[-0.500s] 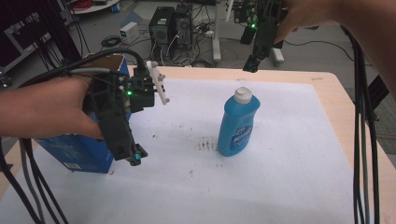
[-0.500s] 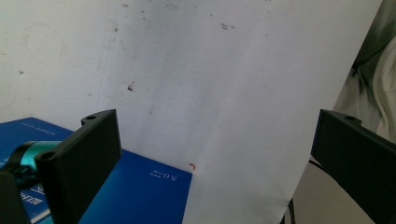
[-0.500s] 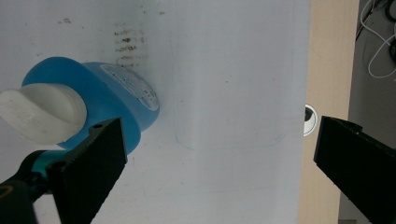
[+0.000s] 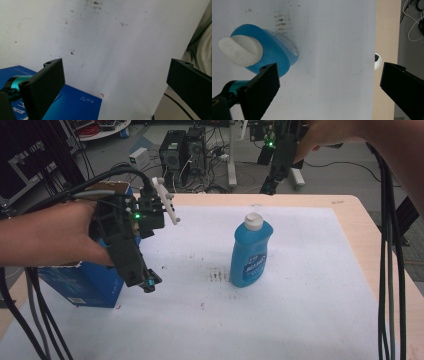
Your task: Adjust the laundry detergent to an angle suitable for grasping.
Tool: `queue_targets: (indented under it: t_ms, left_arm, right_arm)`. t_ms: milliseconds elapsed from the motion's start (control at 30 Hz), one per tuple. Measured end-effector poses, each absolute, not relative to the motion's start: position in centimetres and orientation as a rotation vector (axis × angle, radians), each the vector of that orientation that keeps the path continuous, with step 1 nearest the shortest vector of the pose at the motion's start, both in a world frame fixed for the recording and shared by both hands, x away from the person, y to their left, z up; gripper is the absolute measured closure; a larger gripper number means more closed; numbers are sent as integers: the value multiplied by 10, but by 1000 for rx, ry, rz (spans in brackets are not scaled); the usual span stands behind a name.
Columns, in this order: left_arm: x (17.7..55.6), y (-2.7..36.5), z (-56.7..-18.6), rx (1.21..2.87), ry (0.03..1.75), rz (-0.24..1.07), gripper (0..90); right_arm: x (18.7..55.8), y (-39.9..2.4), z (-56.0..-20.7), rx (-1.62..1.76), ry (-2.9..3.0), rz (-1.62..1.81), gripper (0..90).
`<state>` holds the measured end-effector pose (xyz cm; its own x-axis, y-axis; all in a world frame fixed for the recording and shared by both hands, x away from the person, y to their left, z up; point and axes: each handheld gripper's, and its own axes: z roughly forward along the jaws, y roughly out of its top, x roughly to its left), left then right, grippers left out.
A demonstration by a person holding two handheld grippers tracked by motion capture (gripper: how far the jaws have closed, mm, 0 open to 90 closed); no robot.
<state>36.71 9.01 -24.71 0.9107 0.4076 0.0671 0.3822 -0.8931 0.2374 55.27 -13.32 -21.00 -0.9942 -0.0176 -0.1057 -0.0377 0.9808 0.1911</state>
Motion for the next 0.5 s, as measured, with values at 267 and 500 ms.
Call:
queue_targets:
  t_ms: [267, 500]
  left_arm:
    - [373, 90, -255, 2756, 666, 181, 17]
    - [376, 85, -265, 2614, 721, 204, 17]
  right_arm:
    - [552, -135, -210, -36, 3022, 293, 18]
    - [553, -134, -212, -43, 3025, 293, 18]
